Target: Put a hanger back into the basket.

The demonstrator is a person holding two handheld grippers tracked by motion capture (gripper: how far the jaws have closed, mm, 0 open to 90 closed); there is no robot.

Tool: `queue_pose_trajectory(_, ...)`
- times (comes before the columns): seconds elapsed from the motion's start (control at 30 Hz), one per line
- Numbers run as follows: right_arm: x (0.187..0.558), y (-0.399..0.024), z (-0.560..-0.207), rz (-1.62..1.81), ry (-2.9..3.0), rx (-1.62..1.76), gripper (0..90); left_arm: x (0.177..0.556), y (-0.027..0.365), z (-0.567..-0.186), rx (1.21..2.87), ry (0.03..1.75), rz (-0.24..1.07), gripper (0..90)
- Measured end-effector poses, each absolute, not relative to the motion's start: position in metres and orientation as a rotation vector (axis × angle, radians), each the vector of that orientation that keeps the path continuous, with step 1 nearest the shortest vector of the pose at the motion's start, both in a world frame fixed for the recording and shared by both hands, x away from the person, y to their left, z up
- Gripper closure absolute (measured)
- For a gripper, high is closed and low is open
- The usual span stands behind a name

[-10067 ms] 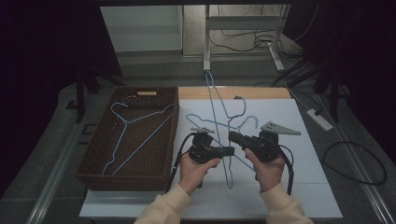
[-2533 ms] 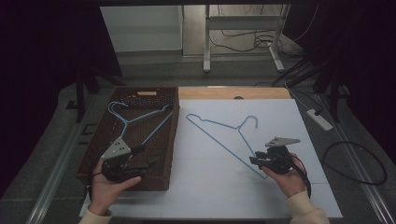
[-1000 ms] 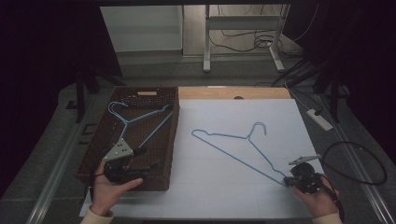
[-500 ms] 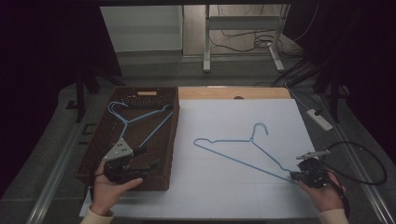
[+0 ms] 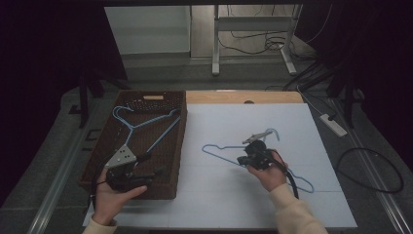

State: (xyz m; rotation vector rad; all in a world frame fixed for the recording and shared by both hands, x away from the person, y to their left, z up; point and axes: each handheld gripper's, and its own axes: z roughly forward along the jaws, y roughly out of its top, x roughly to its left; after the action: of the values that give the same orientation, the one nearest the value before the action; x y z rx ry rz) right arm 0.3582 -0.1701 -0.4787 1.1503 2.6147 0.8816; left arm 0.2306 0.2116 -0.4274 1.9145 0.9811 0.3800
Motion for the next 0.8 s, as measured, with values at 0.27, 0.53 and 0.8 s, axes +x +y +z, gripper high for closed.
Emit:
queue_pose_trajectory(0.27,0.400,-0.135,-0.502,0.938,2.614,1.224,90.0,0.231,0.212,-0.429,1.918,0.981,0.378,31.0)
queue_pose_trajectory(0.53,0.413,-0.114,-0.517,0.918,2.630,1.238,90.0,0.231,0.217,-0.429,1.908,0.989,0.382,31.0)
queue_pose_trajectory(0.8,0.398,-0.111,-0.517,0.912,2.699,1.184,90.0,0.230,0.218,-0.427,1.906,0.988,0.387,31.0)
